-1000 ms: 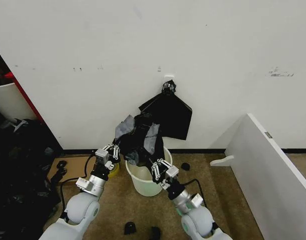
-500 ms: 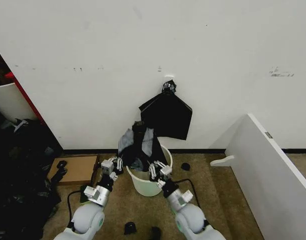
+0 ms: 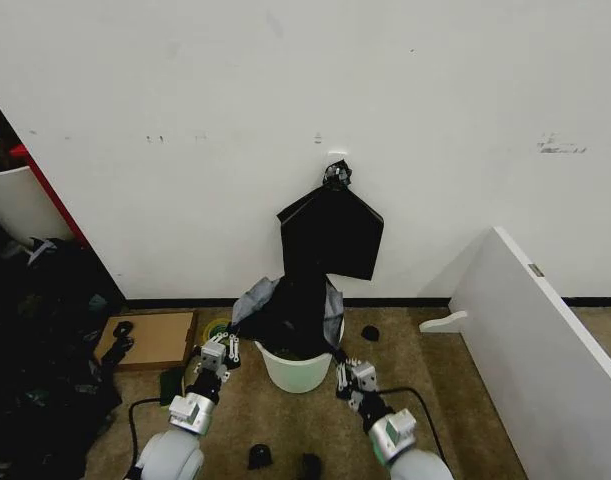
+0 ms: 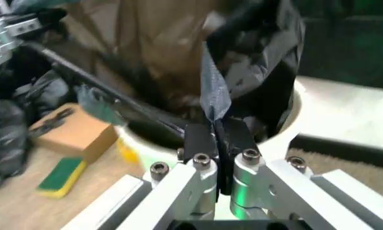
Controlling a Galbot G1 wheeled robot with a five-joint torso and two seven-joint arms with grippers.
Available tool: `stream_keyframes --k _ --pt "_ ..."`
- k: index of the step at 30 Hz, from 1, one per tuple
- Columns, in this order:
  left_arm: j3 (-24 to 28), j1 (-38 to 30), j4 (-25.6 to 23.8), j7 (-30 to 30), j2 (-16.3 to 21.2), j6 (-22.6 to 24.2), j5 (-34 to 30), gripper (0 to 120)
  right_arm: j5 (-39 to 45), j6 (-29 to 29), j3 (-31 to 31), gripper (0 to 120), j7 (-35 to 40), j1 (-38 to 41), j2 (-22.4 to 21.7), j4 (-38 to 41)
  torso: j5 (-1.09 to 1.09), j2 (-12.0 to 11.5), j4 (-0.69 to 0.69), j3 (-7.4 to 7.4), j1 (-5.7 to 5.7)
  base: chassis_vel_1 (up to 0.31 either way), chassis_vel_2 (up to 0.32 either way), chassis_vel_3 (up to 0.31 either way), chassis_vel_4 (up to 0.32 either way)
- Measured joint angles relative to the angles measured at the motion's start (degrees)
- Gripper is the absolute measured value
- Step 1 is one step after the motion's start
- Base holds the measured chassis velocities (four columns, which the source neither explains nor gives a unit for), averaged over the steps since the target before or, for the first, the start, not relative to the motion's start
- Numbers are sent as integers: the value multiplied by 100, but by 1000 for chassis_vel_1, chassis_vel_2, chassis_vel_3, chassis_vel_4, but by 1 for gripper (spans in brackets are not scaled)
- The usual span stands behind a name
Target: Place the garbage bag over the trash bin.
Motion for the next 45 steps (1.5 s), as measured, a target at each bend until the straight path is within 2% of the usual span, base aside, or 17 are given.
stream_keyframes --k 4,7,17,29,34,45 --pt "-19 122 8 -185 7 97 319 0 -40 -211 53 0 -156 -202 -182 179 -1 0 -1 0 0 0 0 0 0" --pt "-20 186 213 -386 -80 222 513 0 -204 -254 127 0 -359 -222 -230 58 -1 0 0 0 0 0 0 0 0" --pt "32 -133 1033 -774 -463 376 660 0 -611 -114 145 0 -403 251 242 -1038 0 0 1 1 1 0 0 0 0" --pt "75 -479 1617 -662 -724 358 639 0 -598 384 266 0 -404 678 483 -1904 -1 0 0 2 1 0 0 0 0" --pt "93 -576 1777 -450 -746 347 594 0 -68 837 283 0 -658 989 670 -2406 0 0 0 2 1 0 0 0 0" --pt "123 -627 1947 -265 -727 418 547 0 315 846 257 0 -934 1071 754 -2606 -1 0 0 2 1 0 0 0 0"
